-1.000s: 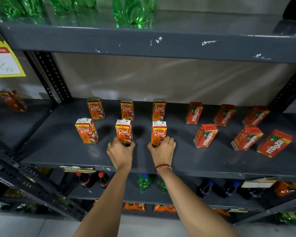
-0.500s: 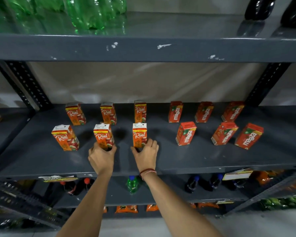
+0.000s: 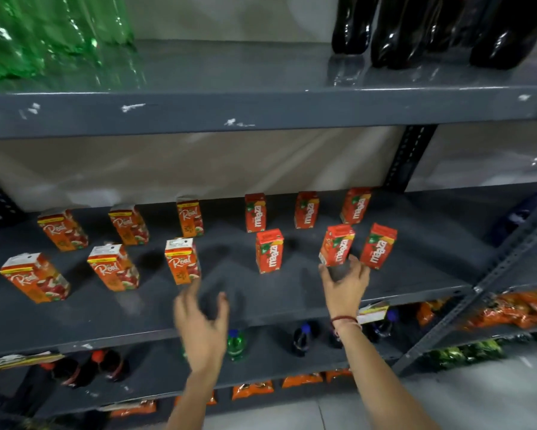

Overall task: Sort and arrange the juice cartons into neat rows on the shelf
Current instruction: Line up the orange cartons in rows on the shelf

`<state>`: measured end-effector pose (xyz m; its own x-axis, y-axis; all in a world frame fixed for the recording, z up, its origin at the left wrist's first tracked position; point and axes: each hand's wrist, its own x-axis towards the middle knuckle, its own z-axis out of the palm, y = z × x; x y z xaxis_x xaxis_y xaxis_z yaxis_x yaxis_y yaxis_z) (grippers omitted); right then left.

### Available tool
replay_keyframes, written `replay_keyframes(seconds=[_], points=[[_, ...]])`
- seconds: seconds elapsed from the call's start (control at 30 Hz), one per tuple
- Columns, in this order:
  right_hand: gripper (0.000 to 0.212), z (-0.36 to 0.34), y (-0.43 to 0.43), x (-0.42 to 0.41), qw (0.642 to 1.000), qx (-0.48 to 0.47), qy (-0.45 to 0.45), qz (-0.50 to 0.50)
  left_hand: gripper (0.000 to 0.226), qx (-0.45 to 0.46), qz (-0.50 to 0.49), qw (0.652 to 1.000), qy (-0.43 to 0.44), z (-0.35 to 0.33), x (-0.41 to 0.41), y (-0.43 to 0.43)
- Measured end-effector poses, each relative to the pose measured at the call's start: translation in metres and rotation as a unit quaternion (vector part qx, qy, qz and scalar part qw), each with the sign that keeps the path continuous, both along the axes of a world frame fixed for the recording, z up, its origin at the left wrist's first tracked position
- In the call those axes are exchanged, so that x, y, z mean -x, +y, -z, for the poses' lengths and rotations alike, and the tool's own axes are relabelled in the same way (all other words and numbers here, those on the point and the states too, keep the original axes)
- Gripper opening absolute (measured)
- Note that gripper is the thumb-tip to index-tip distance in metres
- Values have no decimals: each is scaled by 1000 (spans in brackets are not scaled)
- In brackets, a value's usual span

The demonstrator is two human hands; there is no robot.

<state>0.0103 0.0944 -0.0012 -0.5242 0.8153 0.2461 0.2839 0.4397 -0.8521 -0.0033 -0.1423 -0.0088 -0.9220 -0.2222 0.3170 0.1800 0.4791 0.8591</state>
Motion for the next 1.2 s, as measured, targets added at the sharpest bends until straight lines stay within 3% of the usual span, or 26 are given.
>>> replay_keyframes(seconds=[0.1, 0.23, 0.4, 0.7, 1.2], points=[[77, 0, 21, 8, 998, 8, -50, -40, 65, 27, 75, 996, -42, -8, 0, 61], [76, 3, 32, 19, 995, 18, -68, -70, 79, 45, 55, 993, -90, -15, 15, 113], [49, 4, 35, 28, 995, 1, -79, -57, 69, 100, -51, 988, -110, -13, 33, 133], [51, 2, 16, 37, 993, -28, -80, -86, 44, 161, -67, 980, -93, -7, 42, 124], [60, 3, 5, 31, 991, -21, -83, -106, 41, 131, -50, 985, -97, -8, 38, 121]])
